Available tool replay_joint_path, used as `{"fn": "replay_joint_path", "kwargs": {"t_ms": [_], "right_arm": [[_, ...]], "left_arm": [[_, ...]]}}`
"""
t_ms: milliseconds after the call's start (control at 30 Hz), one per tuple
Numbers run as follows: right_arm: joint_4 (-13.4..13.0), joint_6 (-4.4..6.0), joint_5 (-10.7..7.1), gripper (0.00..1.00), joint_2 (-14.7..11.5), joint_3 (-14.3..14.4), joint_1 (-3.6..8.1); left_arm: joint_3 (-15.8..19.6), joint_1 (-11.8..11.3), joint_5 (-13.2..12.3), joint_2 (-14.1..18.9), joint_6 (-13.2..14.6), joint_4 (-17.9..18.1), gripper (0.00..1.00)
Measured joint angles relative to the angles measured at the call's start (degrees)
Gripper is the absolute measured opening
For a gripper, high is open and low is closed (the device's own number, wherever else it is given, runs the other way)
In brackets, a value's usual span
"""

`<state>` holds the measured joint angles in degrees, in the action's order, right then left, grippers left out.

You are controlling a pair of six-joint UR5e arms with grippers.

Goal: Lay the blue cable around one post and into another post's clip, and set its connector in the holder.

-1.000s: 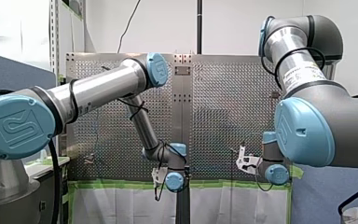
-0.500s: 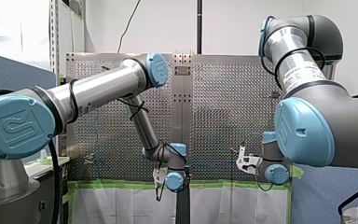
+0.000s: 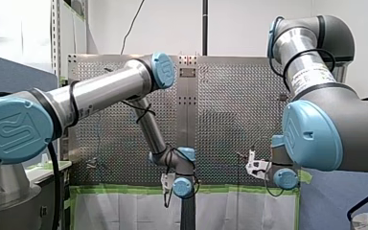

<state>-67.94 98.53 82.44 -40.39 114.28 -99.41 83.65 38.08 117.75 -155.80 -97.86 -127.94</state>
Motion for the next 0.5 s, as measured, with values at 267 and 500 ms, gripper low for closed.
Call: {"fn": "replay_joint_path", "kwargs": {"t_ms": [267,500], "right_arm": [[0.94,0.54,1.37,0.0,0.0,-0.11,2.25],[1.47,0.5,1.23,0.0,-0.01,-1.13,3.92]], "left_arm": [[-0.03,2.67,0.42,0.07,1.03,0.15,0.0],[-1.48,5.07,0.5,0.09,2.3,0.04,0.0]]}}
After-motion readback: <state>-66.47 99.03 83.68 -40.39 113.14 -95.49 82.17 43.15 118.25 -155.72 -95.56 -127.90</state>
